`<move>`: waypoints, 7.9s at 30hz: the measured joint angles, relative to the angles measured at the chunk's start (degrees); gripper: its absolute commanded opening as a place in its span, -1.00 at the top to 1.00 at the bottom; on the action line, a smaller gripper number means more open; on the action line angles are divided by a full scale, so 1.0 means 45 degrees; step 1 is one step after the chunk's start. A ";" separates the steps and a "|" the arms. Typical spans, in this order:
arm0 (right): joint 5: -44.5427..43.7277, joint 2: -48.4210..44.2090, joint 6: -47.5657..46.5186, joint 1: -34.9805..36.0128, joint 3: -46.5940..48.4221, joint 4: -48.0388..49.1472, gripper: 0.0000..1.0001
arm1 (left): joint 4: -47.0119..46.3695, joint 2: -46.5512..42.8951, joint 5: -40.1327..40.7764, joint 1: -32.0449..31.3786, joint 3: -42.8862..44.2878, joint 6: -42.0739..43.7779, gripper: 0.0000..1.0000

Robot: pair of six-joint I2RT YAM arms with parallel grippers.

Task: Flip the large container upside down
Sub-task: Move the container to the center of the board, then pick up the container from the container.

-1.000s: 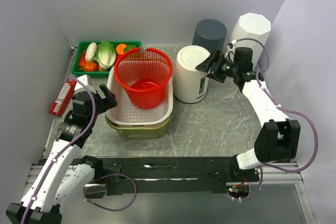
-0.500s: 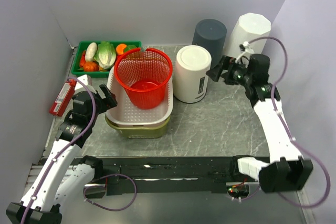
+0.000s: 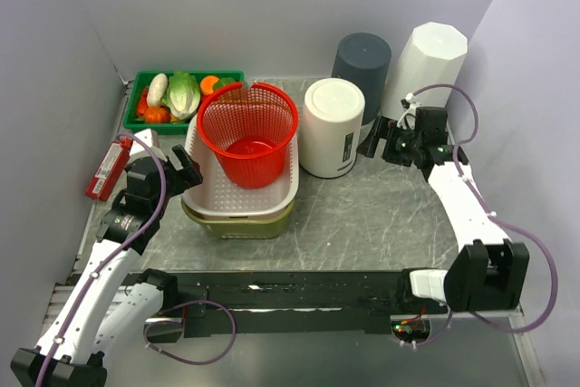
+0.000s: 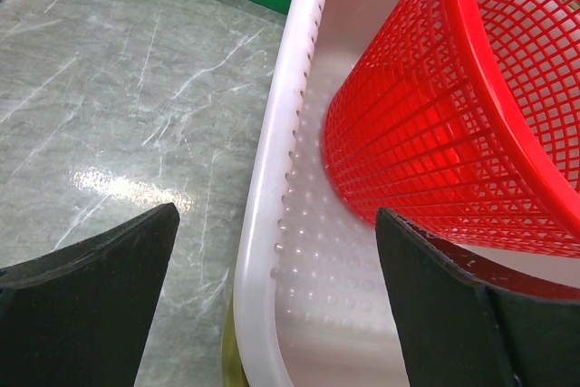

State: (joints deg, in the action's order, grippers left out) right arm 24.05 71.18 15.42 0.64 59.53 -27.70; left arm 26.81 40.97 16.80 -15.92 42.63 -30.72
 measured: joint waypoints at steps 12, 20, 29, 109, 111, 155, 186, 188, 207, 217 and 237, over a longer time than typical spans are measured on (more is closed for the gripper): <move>-0.0777 0.4410 0.0253 0.2191 0.2914 0.0617 -0.99 | 0.0000 0.0010 -0.0005 0.0000 0.0000 0.0005 -0.93; -0.0816 0.5921 0.0806 0.2963 0.4235 0.1069 -0.99 | 0.0005 0.0170 -0.0039 0.0000 0.0000 0.0010 -0.93; -0.0879 0.7189 0.1287 0.3497 0.5892 0.1175 -0.99 | 0.0000 0.0185 -0.0049 0.0000 0.0000 0.0010 -0.93; -1.0239 1.1788 0.1039 0.6620 1.1089 0.3376 -0.99 | 0.0000 0.0180 0.0010 0.0000 0.0005 0.0010 -0.93; -1.0083 1.1157 0.1020 0.6620 1.0802 0.3376 -0.99 | 0.0000 0.0180 0.0005 0.0000 0.0000 0.0010 -0.93; -0.3949 0.1807 0.4012 0.5357 0.2463 0.3837 -0.99 | -0.0238 -0.0461 -0.0083 0.0000 -0.0053 0.0019 -0.93; 0.2657 0.2895 1.0302 0.6246 -0.1583 1.1710 -0.48 | -0.0238 -0.0466 -0.0087 0.0000 -0.0053 0.0019 -0.93; 0.2613 0.3254 1.0540 0.6329 -0.1579 1.1900 -0.43 | -0.0243 -0.0466 -0.0087 0.0000 -0.0053 0.0019 -0.93; 0.2166 0.3662 1.1851 0.6615 -0.1559 1.3265 0.06 | -0.0238 -0.0369 -0.0087 0.0000 -0.0053 0.0019 -0.93; 0.1875 0.3662 1.1900 0.6863 -0.1268 1.3109 0.11 | -0.0238 -0.0364 -0.0092 0.0000 -0.0053 0.0019 -0.93; 0.0884 0.3891 1.2002 0.7354 -0.0622 1.2400 0.58 | -0.0238 -0.0427 -0.0083 0.0000 -0.0053 0.0019 -0.93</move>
State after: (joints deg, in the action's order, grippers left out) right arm 28.03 88.68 69.43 33.74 56.73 28.10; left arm 25.74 39.05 16.43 -15.92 42.39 -30.63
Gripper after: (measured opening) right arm 0.247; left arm 0.966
